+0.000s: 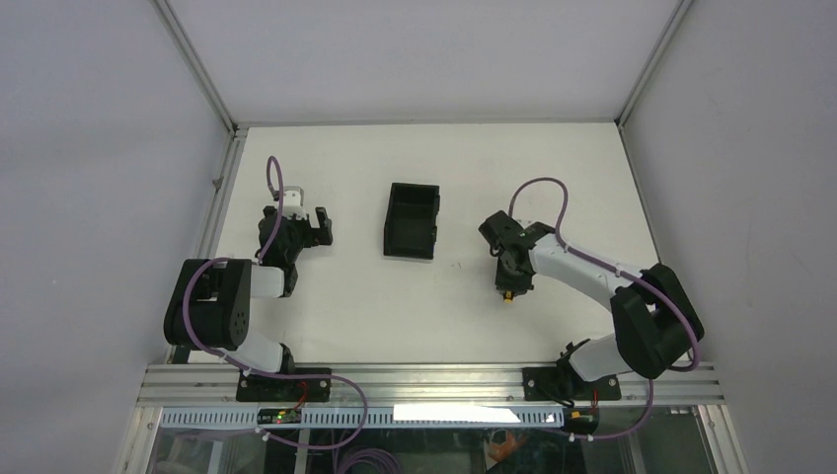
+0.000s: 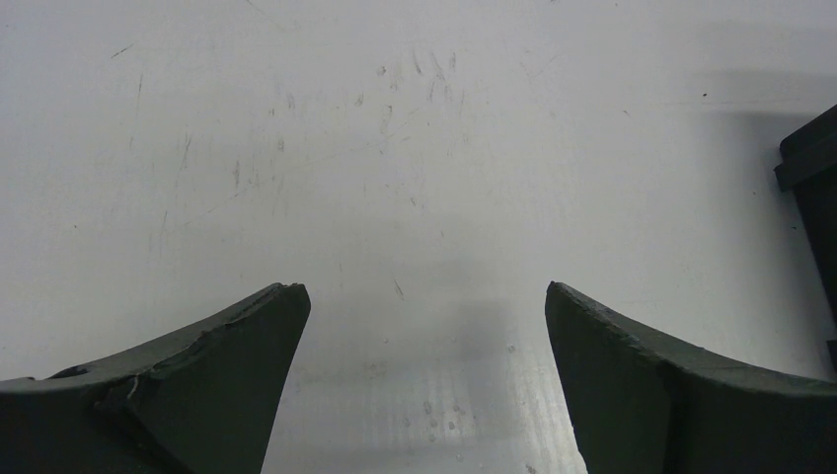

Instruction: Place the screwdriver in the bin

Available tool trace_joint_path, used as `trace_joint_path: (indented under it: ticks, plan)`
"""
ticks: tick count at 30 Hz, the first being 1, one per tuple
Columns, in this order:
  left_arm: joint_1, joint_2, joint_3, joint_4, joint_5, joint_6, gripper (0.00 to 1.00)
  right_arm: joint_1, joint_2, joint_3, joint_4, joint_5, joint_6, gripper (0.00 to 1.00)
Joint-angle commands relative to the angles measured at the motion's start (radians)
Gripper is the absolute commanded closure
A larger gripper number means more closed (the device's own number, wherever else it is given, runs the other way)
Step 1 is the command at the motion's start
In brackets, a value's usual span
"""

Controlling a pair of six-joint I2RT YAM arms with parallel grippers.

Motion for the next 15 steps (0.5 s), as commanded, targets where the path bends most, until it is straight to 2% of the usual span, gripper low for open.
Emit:
trace_joint_path:
  ticks: [1, 5, 9, 15]
  plan:
    - [-0.011, -0.027, 0.002, 0.031, -0.001, -0.003, 0.01, -0.002, -0.035, 0.211, -0.104, 0.19, -0.099, 1.0]
    - [-0.011, -0.027, 0.002, 0.031, -0.001, -0.003, 0.01, -0.009, -0.043, 0.368, -0.162, 0.235, -0.171, 1.0]
    - [-0.011, -0.027, 0.002, 0.031, -0.001, -0.003, 0.01, -0.005, -0.015, 0.526, -0.213, 0.195, -0.197, 1.0]
    - [-0.01, -0.027, 0.002, 0.031, -0.001, -0.003, 0.01, 0.09, 0.089, 0.691, -0.141, 0.09, -0.314, 1.0]
